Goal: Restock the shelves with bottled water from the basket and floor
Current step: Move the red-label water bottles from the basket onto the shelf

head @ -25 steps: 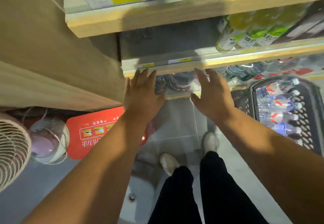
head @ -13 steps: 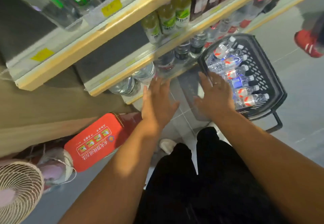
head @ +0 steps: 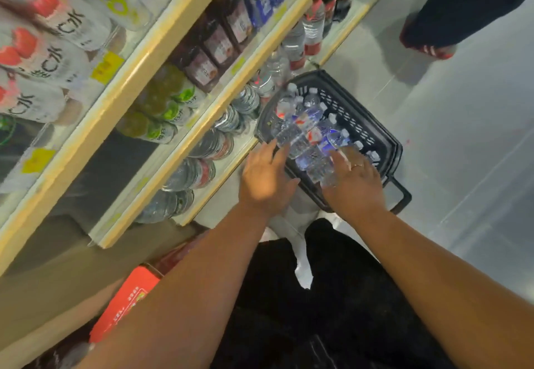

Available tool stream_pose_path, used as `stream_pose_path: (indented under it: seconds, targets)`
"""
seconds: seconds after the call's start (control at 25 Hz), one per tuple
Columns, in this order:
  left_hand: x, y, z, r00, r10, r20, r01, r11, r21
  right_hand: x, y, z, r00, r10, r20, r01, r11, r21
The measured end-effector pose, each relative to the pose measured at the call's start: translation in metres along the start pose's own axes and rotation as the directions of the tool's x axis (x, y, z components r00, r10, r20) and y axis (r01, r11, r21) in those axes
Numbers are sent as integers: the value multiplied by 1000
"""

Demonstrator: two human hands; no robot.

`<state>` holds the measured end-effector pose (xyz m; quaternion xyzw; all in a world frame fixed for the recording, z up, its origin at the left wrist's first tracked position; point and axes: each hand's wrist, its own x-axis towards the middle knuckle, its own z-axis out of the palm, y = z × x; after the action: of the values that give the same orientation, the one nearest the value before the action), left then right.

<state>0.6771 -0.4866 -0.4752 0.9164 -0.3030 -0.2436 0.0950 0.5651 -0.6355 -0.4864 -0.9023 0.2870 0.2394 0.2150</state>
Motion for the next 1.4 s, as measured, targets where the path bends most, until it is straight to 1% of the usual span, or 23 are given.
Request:
stream_pose_path:
  seconds: [0.12, 0.28, 0.36, 0.44, 0.6, 0.72, 0.8, 0.92, 1.04, 1.2, 1.32, 1.4]
  targets:
    - [40, 11, 14, 997, 61, 36, -62, 997, 46, 16, 25, 7, 996, 84, -6, -84, 996, 43]
    - [104, 8, 44, 981, 116, 155, -132, 987, 97, 42, 43, 34, 975, 223, -7, -219, 962, 162]
    - [134, 0, 66, 960, 173, 222, -206, 969, 135, 59, 44, 53, 959, 283, 2, -277, 937, 212]
    - [165, -12, 91, 938, 184, 295, -236, 960, 150, 83, 43, 77, 937, 350, 19, -342, 903, 260]
    - [225, -41, 135, 903, 212, 374, -300, 934, 195, 138, 40, 127, 891, 449, 72, -443, 823, 355]
    - [267, -66, 166, 895, 166, 415, -258, 950, 176, 181, 32, 161, 887, 457, 72, -444, 797, 411]
    - [289, -79, 189, 898, 175, 403, -243, 962, 125, 210, 31, 180, 886, 460, 52, -434, 784, 444]
    - [310, -89, 216, 900, 180, 396, -222, 973, 63, 246, 34, 198, 875, 481, 52, -452, 773, 445]
    - [327, -89, 240, 910, 137, 391, -146, 989, -6, 275, 39, 209, 870, 490, 59, -462, 768, 443]
    - [337, -85, 255, 940, 102, 324, -112, 994, 13, 297, 46, 213, 857, 515, 21, -486, 793, 369]
    - [339, -82, 256, 948, 55, 314, -71, 997, 41, 308, 50, 204, 846, 531, 46, -507, 775, 377]
    - [337, -78, 255, 949, 49, 312, -61, 998, 31, 318, 52, 199, 848, 528, 51, -506, 775, 379]
